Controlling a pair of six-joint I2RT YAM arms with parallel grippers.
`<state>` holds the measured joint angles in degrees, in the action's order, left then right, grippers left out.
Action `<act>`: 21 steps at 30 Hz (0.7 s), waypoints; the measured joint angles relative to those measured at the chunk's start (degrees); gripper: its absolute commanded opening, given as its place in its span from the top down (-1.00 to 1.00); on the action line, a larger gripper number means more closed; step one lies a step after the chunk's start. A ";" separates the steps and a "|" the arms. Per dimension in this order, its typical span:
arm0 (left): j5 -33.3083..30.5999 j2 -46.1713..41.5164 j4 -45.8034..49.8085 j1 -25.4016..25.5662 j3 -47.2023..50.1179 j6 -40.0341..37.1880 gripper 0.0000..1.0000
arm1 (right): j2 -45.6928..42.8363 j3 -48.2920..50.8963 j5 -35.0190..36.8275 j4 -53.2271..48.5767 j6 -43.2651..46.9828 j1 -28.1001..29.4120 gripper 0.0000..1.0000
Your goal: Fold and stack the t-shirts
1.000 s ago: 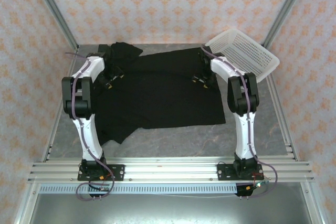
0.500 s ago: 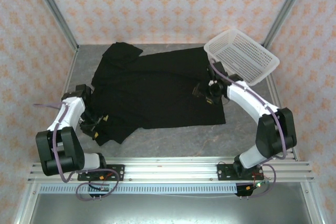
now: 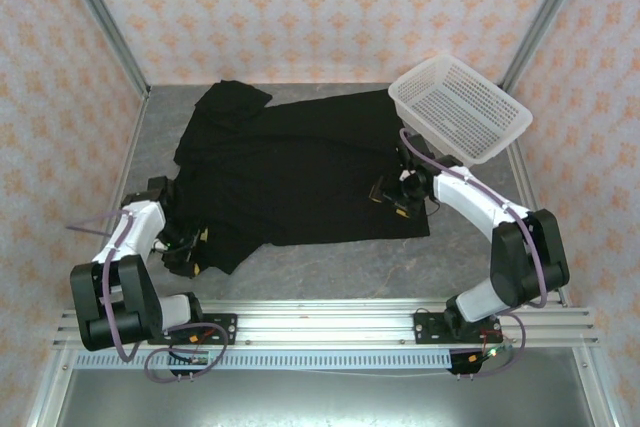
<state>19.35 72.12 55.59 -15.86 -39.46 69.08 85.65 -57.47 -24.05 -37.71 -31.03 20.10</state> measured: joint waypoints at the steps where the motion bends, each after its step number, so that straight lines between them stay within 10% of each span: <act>1: -0.02 -0.17 -0.68 0.00 0.48 1.07 -0.33 | 0.00 0.00 0.00 0.09 -0.02 0.00 -0.34; 21: -5.51 -3.26 -3.21 0.31 -0.48 3.74 1.00 | 0.00 0.17 3.15 0.00 -1.22 -0.02 -0.17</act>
<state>13.85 68.86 52.38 -15.55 -39.94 72.82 85.65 -57.30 -20.91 -37.71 -32.25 20.08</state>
